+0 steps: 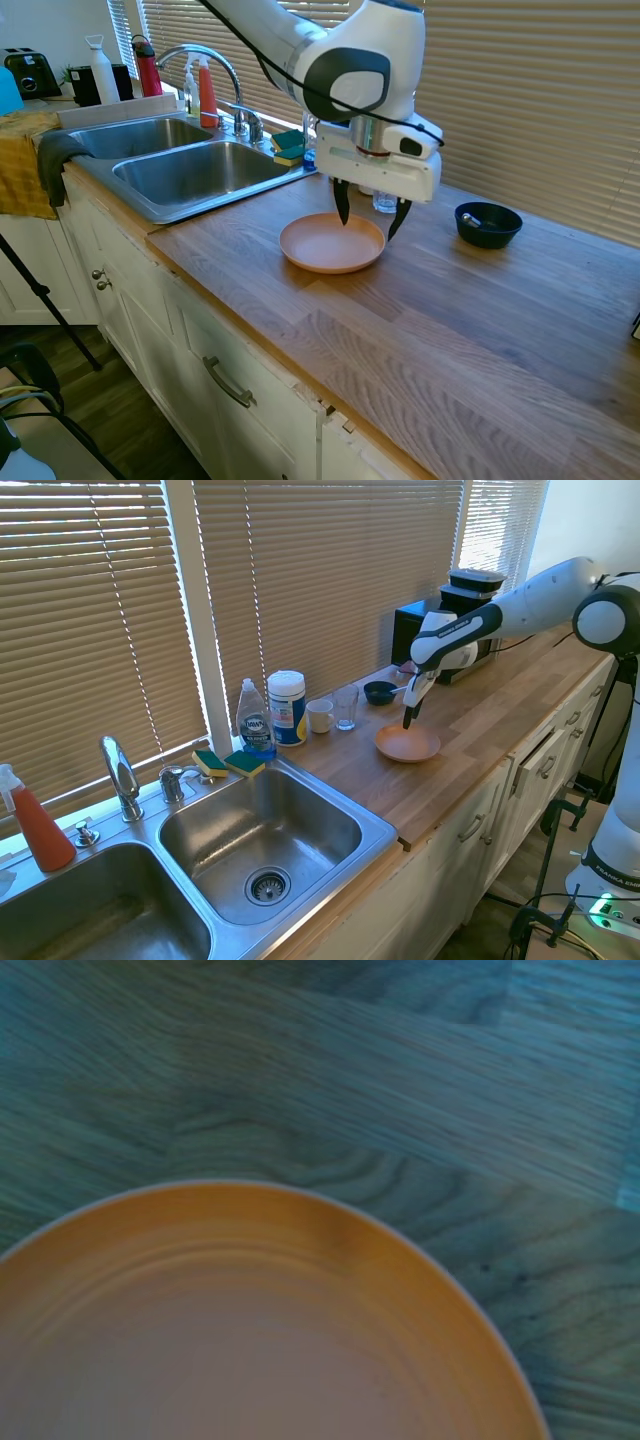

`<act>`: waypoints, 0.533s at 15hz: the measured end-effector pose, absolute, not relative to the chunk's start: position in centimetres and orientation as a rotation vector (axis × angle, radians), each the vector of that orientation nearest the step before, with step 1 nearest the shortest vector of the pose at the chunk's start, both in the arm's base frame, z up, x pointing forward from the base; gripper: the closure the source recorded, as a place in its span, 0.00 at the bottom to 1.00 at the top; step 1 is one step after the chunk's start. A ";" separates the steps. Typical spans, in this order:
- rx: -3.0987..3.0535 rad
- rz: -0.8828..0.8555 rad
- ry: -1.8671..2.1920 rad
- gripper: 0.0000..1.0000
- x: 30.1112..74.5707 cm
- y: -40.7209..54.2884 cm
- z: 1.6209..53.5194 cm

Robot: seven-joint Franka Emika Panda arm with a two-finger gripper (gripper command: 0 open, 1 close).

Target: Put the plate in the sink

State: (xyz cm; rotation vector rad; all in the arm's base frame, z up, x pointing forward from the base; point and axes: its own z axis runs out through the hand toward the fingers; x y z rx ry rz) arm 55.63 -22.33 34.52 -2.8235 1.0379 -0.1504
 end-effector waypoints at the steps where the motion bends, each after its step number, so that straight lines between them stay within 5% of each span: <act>1: -2.825 -0.141 1.031 0.00 56.1 -22.6 33.8; 6: -2.835 -0.010 0.958 0.00 56.4 -23.2 32.5; 7: -2.832 0.022 0.949 1.00 56.3 -23.4 32.5; 8: -2.829 0.048 0.944 1.00 56.3 -23.4 32.4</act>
